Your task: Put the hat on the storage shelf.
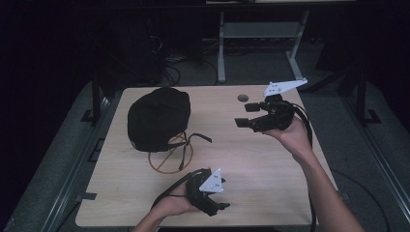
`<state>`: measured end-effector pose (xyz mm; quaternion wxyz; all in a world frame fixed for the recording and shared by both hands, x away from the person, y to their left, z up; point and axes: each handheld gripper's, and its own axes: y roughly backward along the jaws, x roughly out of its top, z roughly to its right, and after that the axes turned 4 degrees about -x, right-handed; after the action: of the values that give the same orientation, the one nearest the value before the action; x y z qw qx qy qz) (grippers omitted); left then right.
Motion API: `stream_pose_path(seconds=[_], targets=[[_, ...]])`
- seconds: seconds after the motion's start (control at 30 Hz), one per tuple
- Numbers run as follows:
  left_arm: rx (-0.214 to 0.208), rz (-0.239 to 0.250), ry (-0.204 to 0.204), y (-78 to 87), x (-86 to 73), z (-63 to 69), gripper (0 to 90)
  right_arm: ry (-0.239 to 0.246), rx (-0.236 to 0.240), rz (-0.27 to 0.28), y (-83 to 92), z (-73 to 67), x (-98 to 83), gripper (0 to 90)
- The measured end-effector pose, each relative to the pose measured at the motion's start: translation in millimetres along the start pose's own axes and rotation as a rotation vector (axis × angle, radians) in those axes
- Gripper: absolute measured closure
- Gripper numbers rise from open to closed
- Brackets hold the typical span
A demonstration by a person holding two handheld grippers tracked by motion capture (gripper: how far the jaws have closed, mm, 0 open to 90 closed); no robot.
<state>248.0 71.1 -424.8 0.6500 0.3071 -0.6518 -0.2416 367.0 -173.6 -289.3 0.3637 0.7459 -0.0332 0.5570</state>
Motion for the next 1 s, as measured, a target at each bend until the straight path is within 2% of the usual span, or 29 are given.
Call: stream_pose_path(seconds=[0.03, 0.1, 0.5, 0.7, 0.87, 1.0], targets=[[0.002, 0.014, 0.014, -1.1, -0.1, 0.7, 27.0, -0.003, -0.004, -0.003, 1.0, 1.3, -3.1, 26.7], [0.0, 0.013, 0.018, -1.2, -0.3, 0.3, 26.7, -0.01, -0.007, -0.005, 3.6, 3.2, -8.8, 26.3], [0.02, 0.0, -0.001, 1.8, -0.4, -3.1, 25.8, -0.032, -0.032, -0.019, 18.2, 9.2, -36.3, 24.4], [0.025, -0.001, 0.002, 2.0, -0.9, -3.7, 25.7, -0.049, -0.038, -0.03, 22.9, 11.6, -49.0, 23.5], [0.027, 0.018, 0.022, 1.1, -1.1, -3.3, 25.5, -0.061, -0.043, -0.038, 27.0, 12.6, -60.9, 22.4], [0.028, 0.015, 0.019, 1.3, -1.1, -3.8, 25.5, -0.071, -0.046, -0.04, 30.6, 13.3, -70.8, 21.8]])
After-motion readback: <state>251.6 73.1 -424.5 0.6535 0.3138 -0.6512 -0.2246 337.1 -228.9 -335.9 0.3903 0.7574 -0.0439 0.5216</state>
